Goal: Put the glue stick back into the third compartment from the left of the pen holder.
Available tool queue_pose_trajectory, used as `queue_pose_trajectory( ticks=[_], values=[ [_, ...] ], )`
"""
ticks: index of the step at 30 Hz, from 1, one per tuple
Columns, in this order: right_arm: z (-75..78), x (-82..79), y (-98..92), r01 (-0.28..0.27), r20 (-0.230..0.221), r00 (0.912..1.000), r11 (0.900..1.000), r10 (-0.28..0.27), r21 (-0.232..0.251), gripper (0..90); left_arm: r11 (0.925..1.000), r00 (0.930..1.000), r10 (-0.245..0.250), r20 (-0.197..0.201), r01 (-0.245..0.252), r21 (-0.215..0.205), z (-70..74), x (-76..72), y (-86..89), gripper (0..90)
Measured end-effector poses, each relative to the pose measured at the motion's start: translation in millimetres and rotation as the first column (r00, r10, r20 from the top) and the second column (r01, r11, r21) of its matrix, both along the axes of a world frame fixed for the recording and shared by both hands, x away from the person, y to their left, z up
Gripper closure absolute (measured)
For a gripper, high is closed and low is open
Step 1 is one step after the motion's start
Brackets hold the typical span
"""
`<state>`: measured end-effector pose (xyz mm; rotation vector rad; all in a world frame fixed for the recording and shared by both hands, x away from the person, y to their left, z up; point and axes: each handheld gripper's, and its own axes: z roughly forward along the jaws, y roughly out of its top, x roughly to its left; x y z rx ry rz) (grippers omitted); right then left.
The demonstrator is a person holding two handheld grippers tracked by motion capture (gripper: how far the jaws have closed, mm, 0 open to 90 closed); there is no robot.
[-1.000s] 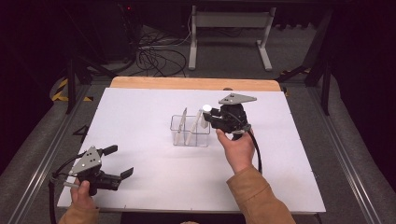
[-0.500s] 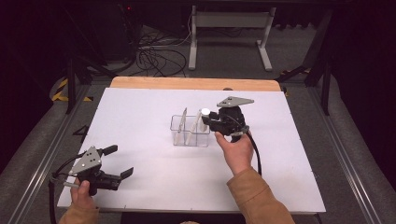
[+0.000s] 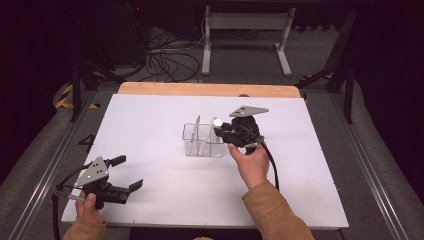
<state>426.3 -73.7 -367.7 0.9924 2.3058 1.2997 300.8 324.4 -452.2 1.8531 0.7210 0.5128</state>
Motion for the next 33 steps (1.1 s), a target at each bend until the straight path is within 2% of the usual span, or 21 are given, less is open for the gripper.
queue_pose_trajectory(
  ticks=[8, 12, 15, 23, 25, 32, 33],
  values=[
    [-1.8, -0.6, 1.6, -0.001, -0.005, 1.0000, 1.000, 0.001, 0.001, 66.5, 1.0000, 1.0000, 0.000, 0.004, 0.000, 0.003, 0.1, 0.5, -0.2, 1.8],
    [-0.7, -0.3, -2.8, -0.003, -0.004, 1.0000, 0.999, 0.003, 0.050, 52.8, 1.0000, 0.9999, 0.001, 0.011, -0.001, 0.009, 0.4, 0.9, 0.1, 1.8],
    [1.1, -0.8, -5.0, -0.001, 0.006, 1.0000, 0.997, 0.000, 0.071, 47.8, 0.9999, 0.9999, -0.001, 0.010, 0.001, 0.010, 0.4, 1.2, -0.4, 1.8],
    [5.4, -5.1, -5.7, -0.026, 0.055, 0.9982, 0.998, 0.022, 0.059, 31.4, 0.9999, 0.9999, -0.002, 0.011, 0.002, 0.010, 0.5, 1.8, -1.1, 1.8],
    [7.2, -6.4, -6.7, -0.028, 0.080, 0.9965, 0.998, 0.024, 0.055, 28.6, 1.0000, 0.9999, -0.003, 0.011, 0.003, 0.009, 0.6, 1.8, -1.0, 1.8],
    [17.5, -14.5, -16.5, -0.037, 0.125, 0.9916, 0.999, 0.033, 0.030, 21.0, 1.0000, 1.0000, -0.005, 0.005, 0.005, 0.001, 0.8, 0.9, -1.3, 1.8],
    [19.3, -16.5, -19.0, -0.042, 0.140, 0.9895, 0.999, 0.038, 0.025, 19.9, 1.0000, 0.9999, -0.002, 0.015, 0.002, 0.008, 1.2, 1.2, -0.8, 1.8]
  ],
)
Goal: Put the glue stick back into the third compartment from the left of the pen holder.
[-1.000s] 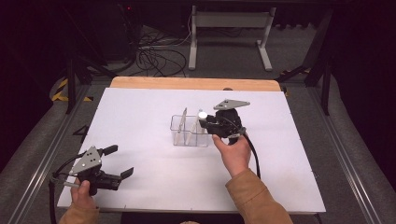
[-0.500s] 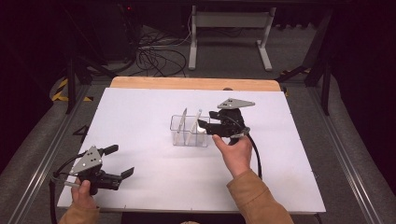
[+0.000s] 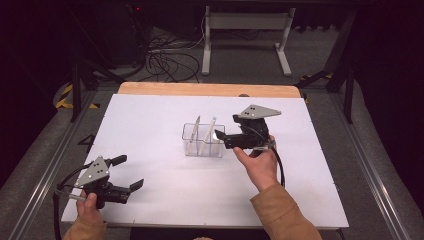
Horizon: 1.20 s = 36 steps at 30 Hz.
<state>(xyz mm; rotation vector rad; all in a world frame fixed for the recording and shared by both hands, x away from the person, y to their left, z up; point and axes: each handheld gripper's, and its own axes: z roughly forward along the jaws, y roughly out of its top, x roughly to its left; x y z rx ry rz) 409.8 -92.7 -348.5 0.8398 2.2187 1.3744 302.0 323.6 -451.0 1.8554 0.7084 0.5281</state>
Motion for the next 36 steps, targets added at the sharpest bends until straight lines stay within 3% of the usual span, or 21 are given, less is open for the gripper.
queue_pose_trajectory(
  ticks=[9, 18, 26, 30, 36],
  values=[
    [10.3, -18.2, -21.5, -0.023, 0.047, 0.9986, 1.000, 0.023, 0.006, 16.7, 1.0000, 1.0000, 0.000, 0.006, 0.000, 0.002, 0.2, -0.8, -1.3, 1.8],
    [10.4, -28.1, -40.9, -0.051, 0.059, 0.9970, 0.998, 0.050, 0.022, 15.7, 1.0000, 1.0000, -0.002, 0.009, 0.002, -0.004, 0.7, -1.4, -1.1, 1.8],
    [2.6, -33.8, -57.3, -0.026, 0.051, 0.9984, 0.999, 0.025, 0.020, 16.4, 0.9999, 0.9999, -0.006, 0.009, 0.006, -0.013, 1.1, -2.4, -1.3, 1.6],
    [-4.6, -38.3, -69.7, -0.055, 0.077, 0.9957, 0.998, 0.052, 0.032, 15.2, 0.9997, 1.0000, -0.005, 0.007, 0.005, -0.025, 1.4, -3.4, -1.4, 1.5],
    [-17.6, -44.3, -86.3, -0.092, 0.069, 0.9936, 0.995, 0.089, 0.037, 8.2, 0.9999, 0.9999, -0.004, 0.016, 0.005, -0.014, 1.7, -3.5, -2.1, 1.5]
  ],
)
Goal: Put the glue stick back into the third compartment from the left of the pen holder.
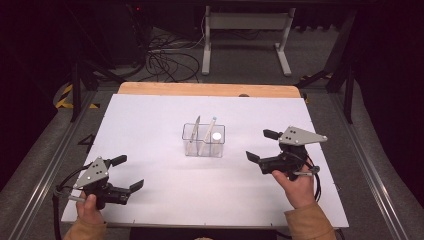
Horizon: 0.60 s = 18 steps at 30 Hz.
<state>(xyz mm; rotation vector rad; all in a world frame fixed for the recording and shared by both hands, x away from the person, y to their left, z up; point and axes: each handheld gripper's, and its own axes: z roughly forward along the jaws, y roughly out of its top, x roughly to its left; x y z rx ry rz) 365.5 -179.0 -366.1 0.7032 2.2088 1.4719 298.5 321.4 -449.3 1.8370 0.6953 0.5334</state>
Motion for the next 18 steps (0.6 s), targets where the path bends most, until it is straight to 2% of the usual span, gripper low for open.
queue_pose_trajectory(
  ticks=[2, 5, 11, 15, 18],
  values=[
    [-4.8, -0.7, -5.9, -0.021, -0.034, 0.9992, 1.000, 0.021, 0.020, 6.8, 1.0000, 1.0000, -0.001, 0.002, 0.001, 0.003, 0.3, -0.3, -0.1, 1.6],
    [-12.1, -3.0, -10.5, -0.017, -0.029, 0.9994, 1.000, 0.018, 0.018, 6.6, 1.0000, 1.0000, -0.002, 0.000, 0.002, 0.000, 0.4, -0.9, -0.1, 1.6],
    [-33.2, -6.2, -20.8, -0.004, -0.053, 0.9986, 1.000, 0.004, -0.005, 6.4, 1.0000, 1.0000, -0.002, -0.001, 0.002, 0.000, 0.3, -0.8, 0.0, 1.6],
    [-47.2, -8.1, -27.3, -0.015, -0.058, 0.9982, 1.000, 0.015, -0.002, 6.3, 1.0000, 1.0000, 0.002, 0.004, -0.002, 0.006, 0.6, -0.8, -0.2, 1.6],
    [-56.1, -8.4, -30.1, -0.013, -0.059, 0.9982, 1.000, 0.012, -0.018, 6.6, 1.0000, 1.0000, 0.000, 0.006, 0.000, 0.005, 0.7, -1.0, -0.5, 1.6]
  ],
)
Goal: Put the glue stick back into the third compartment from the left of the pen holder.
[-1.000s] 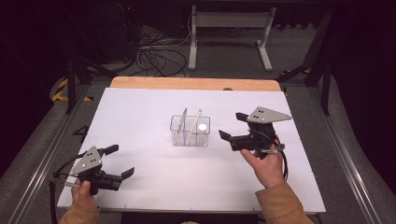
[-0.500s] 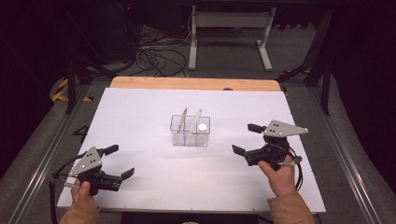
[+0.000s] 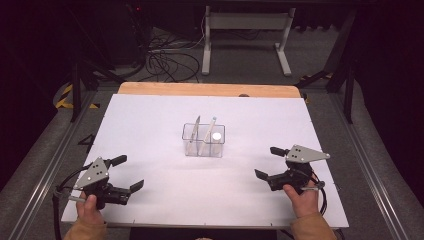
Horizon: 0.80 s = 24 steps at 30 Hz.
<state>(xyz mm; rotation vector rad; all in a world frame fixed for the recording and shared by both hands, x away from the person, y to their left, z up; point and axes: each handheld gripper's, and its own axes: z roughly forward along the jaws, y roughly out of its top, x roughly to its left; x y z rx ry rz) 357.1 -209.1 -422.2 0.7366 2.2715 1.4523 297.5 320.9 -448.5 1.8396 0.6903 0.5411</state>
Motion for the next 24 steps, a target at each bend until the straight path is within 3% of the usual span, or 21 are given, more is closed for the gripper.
queue_pose_trajectory(
  ticks=[5, 15, 21, 24],
  values=[
    [-15.4, 0.2, -4.6, 0.018, -0.002, 0.9998, 0.999, -0.018, -0.034, 6.9, 1.0000, 1.0000, -0.001, 0.000, 0.001, 0.003, -0.1, -0.1, -0.1, 1.6],
    [-41.8, -0.4, -17.2, 0.020, -0.084, 0.9963, 1.000, -0.021, -0.012, 7.5, 0.9999, 1.0000, 0.002, 0.005, -0.002, 0.013, -0.2, -0.5, -0.8, 1.6],
    [-44.6, -0.2, -15.0, 0.003, -0.070, 0.9976, 1.000, -0.005, -0.019, 8.0, 0.9998, 1.0000, 0.002, 0.000, -0.002, 0.019, -1.3, 0.0, -2.0, 1.6],
    [-44.2, 1.3, -15.3, 0.008, -0.062, 0.9981, 1.000, -0.008, 0.000, 8.1, 0.9997, 1.0000, 0.002, 0.001, -0.002, 0.024, -1.7, 0.4, -2.3, 1.6]
  ],
)
